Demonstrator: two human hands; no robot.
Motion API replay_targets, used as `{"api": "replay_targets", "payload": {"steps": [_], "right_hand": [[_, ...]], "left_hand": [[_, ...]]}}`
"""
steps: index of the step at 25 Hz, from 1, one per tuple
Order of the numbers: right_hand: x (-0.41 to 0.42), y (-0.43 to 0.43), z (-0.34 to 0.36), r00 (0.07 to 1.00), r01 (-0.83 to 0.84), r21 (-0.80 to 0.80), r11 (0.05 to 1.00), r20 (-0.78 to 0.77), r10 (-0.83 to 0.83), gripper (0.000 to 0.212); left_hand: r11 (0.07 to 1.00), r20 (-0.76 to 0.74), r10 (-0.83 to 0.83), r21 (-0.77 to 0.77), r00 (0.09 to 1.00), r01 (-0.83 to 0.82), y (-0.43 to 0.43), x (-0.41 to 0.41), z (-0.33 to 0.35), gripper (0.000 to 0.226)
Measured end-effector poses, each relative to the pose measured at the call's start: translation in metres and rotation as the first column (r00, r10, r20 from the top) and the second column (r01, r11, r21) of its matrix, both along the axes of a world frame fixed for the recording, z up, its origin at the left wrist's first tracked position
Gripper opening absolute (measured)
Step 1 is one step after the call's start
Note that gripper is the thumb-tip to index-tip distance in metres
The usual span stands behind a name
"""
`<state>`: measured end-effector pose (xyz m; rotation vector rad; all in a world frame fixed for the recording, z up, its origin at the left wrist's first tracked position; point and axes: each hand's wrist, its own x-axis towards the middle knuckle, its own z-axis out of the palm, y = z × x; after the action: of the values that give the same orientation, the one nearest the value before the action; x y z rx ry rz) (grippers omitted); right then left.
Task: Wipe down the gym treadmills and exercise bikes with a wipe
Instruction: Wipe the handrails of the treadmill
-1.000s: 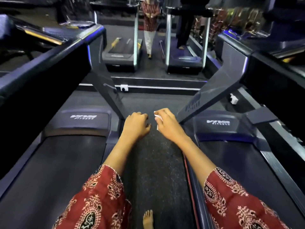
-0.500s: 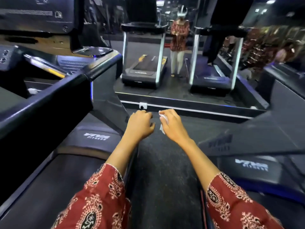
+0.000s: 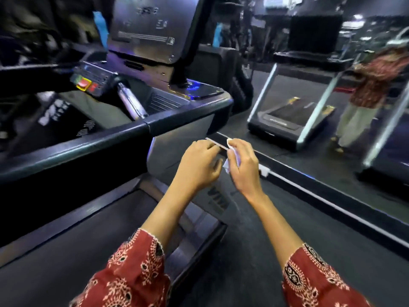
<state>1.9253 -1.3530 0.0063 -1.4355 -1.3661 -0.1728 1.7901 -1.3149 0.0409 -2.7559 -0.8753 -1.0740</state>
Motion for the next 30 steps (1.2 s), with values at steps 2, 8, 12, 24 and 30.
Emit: {"api": "replay_targets", "payload": {"steps": [2,8,12,24,30], "right_hand": [[-0.007,0.02,0.006,0.995,-0.101,0.073,0.992,0.012,0.1,0.027],[-0.085,0.046,0.013,0.924,-0.38,0.246,0.891,0.068,0.376,0.035],[-0.144,0.061,0.015,0.827,-0.553,0.251,0.794,0.278,0.489,0.037],[-0.152,0.103,0.027,0.865,-0.33,0.261,0.907,0.469,0.18,0.041],[-0.147,0.1,0.012,0.822,-0.402,0.299,0.865,0.534,0.197,0.043]], "left_hand": [[0.995,0.027,0.077,0.056,0.997,-0.078,0.0,-0.011,0.012,0.028],[0.868,0.257,0.35,0.271,0.901,-0.415,-0.014,-0.091,0.017,0.014],[0.728,0.303,0.56,0.265,0.771,-0.633,-0.017,-0.146,0.008,0.026],[0.597,0.245,0.658,0.406,0.712,-0.692,-0.002,-0.167,0.001,0.036],[0.614,0.26,0.628,0.413,0.733,-0.672,0.001,-0.168,0.0,0.037]]}}
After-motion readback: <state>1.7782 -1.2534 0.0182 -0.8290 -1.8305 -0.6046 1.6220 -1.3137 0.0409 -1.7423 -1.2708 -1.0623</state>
